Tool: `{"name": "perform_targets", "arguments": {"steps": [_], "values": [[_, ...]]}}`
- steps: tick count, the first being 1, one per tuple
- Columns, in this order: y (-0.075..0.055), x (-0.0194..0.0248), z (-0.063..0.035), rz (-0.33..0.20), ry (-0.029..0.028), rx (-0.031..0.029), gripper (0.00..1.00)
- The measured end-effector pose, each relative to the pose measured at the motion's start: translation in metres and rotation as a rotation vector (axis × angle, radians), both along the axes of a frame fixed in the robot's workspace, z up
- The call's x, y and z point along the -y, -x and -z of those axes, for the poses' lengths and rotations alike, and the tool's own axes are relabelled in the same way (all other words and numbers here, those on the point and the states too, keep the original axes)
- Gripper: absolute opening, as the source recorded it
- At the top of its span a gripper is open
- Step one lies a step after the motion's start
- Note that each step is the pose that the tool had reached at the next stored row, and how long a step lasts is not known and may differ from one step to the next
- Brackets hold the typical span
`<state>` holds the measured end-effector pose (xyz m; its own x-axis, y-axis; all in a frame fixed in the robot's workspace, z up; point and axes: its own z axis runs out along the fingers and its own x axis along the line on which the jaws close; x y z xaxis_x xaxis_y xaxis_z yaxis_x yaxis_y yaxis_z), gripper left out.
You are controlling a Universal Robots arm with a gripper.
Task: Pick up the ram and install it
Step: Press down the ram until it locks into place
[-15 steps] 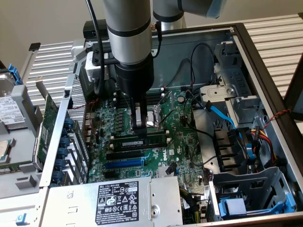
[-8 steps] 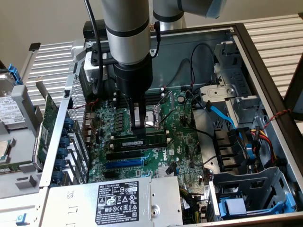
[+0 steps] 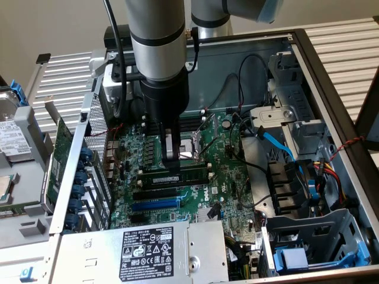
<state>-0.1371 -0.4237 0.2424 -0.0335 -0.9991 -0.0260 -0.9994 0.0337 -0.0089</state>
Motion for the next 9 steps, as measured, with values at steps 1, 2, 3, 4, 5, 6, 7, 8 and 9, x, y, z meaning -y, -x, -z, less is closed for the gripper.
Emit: {"name": "perform_targets", "arguments": {"steps": [1, 2, 3, 4, 5, 6, 7, 8, 9], "values": [[0.0002, 0.0, 0.0, 0.0, 0.0, -0.0016, 0.27], [0.0002, 0.0, 0.0, 0.0, 0.0, -0.0037, 0.27], [0.0002, -0.0001, 0.0001, 0.0, -0.0002, -0.0074, 0.25], [0.0002, 0.0, 0.0, 0.0, -0.0001, -0.0101, 0.25], [0.0003, 0.0, 0.0, 0.0, 0.0, -0.0113, 0.18], [0.0003, 0.0, 0.0001, 0.0, 0.0, -0.0122, 0.12], [0.0002, -0.0001, 0.0002, 0.0, -0.0001, -0.0132, 0.12], [0.0001, -0.0001, 0.0003, 0.0, -0.0001, -0.0134, 0.11], [-0.0001, -0.0002, 0.0004, 0.0, -0.0002, -0.0136, 0.11]]}}
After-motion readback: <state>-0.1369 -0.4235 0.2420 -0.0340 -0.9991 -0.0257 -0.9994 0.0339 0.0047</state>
